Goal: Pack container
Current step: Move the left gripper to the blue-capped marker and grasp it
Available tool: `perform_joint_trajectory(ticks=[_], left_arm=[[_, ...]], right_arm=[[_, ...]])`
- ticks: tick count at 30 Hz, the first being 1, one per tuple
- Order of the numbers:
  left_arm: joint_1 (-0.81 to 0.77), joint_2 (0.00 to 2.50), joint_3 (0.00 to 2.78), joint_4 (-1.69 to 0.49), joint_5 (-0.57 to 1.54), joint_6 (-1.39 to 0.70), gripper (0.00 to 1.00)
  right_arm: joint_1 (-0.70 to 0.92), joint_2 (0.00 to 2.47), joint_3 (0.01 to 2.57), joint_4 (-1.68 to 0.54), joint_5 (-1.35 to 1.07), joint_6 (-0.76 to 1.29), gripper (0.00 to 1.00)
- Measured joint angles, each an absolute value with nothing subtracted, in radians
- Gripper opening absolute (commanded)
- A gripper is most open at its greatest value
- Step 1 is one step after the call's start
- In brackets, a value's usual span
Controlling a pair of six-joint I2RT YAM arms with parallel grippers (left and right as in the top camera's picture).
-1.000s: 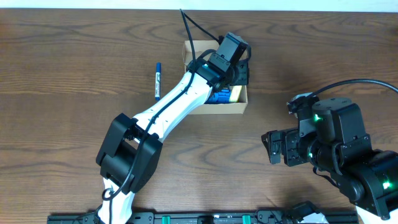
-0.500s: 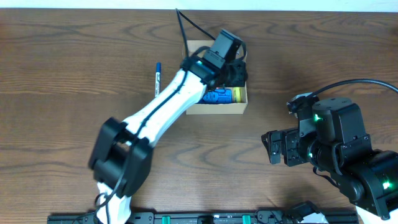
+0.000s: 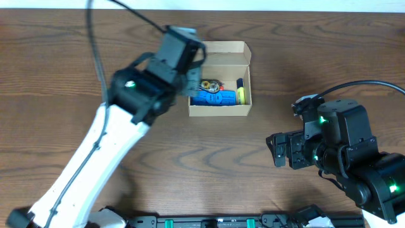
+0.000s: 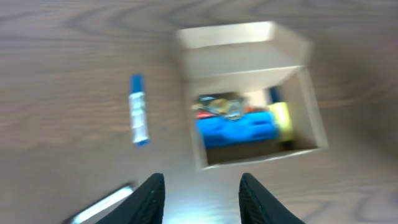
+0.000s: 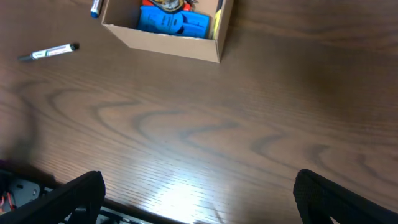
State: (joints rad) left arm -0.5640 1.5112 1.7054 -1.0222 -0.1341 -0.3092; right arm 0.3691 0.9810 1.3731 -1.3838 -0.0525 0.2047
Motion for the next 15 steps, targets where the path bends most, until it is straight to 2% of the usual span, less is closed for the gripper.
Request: perform_joint_trajectory(ticks=[4,9,15], left_arm=[[-0.479,1.486,1.705,-1.092,-0.170,-0.289,0.40],[-0.410,1.485,1.629,-1.048,-0.192,-0.242,0.44],[-0.364,1.485,1.390,-0.835,-0.191,-0.205,0.62]], right_arm=[[0.369,0.981,1.373,-1.384,-0.052,0.204,0.99],[0.369,0.981,1.373,-1.383,-0.052,0.204,0.99],[0.369,0.981,1.373,-1.384,-0.052,0.204,0.99]])
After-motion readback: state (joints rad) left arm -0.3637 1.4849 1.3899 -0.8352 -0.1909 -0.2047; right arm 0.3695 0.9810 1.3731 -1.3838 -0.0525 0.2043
